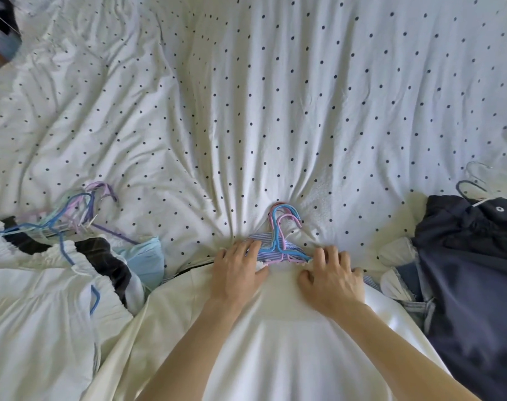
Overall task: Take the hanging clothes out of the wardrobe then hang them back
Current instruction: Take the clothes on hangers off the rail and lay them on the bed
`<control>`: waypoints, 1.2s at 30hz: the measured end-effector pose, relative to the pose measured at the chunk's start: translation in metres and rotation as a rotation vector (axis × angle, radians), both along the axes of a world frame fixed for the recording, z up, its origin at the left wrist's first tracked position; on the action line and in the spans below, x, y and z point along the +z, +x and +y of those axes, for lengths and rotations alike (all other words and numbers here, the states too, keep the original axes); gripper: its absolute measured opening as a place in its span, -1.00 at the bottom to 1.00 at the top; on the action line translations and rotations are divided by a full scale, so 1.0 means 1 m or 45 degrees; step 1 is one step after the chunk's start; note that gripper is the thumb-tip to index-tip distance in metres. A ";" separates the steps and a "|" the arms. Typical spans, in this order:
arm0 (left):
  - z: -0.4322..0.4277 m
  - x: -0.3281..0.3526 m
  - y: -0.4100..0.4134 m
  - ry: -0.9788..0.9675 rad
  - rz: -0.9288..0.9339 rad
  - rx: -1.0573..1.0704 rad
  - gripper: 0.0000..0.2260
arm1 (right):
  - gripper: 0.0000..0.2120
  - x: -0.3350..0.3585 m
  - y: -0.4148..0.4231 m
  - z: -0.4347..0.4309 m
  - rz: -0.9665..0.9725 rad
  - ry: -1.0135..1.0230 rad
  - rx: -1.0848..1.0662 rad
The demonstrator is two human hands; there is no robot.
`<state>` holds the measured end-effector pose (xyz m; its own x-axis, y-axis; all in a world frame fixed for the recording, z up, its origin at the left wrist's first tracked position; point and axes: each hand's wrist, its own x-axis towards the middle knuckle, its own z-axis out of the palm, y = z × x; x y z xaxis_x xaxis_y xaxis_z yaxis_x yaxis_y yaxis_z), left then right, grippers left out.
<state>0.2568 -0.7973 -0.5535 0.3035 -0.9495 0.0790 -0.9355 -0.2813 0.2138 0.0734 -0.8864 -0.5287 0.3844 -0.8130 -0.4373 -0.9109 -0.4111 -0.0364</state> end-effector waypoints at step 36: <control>-0.008 0.026 0.007 0.393 0.215 0.090 -0.72 | -0.53 0.006 -0.019 -0.020 -0.062 0.131 0.140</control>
